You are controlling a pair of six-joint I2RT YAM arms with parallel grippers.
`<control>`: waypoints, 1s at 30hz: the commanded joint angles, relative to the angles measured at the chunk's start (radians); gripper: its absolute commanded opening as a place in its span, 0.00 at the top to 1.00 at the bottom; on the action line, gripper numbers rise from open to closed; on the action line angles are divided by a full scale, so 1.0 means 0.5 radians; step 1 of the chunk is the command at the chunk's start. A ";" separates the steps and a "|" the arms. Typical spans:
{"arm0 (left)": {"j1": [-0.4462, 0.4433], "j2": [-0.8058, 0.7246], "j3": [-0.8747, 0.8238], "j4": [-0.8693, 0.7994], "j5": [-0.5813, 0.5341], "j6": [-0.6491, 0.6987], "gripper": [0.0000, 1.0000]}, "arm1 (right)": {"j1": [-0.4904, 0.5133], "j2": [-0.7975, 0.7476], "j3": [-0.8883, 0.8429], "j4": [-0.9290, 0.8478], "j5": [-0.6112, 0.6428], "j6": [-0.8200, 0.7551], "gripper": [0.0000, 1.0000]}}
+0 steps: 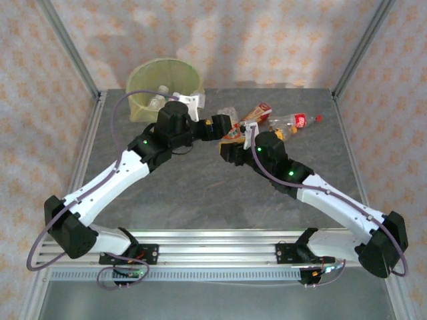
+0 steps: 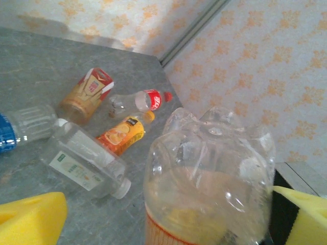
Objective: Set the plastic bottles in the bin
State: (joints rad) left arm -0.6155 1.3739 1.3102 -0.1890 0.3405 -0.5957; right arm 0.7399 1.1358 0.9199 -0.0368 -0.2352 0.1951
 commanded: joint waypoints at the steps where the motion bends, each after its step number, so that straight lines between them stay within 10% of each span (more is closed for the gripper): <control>1: -0.015 0.015 0.058 0.128 0.113 -0.010 0.00 | 0.012 -0.020 -0.007 0.138 -0.099 0.042 0.75; 6: -0.015 0.029 0.049 0.178 0.161 -0.032 0.03 | 0.014 -0.011 -0.010 0.212 -0.187 0.078 0.75; 20: -0.015 0.007 0.043 0.246 0.201 -0.077 0.56 | 0.022 0.020 0.006 0.193 -0.186 0.097 0.70; 30: -0.015 -0.190 0.018 0.085 -0.158 0.111 0.69 | 0.022 0.012 0.053 0.080 -0.088 0.096 0.25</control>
State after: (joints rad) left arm -0.6308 1.3506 1.3098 -0.1402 0.3656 -0.5884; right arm 0.7547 1.1461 0.9257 0.0349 -0.3191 0.2440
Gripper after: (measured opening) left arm 0.462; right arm 0.699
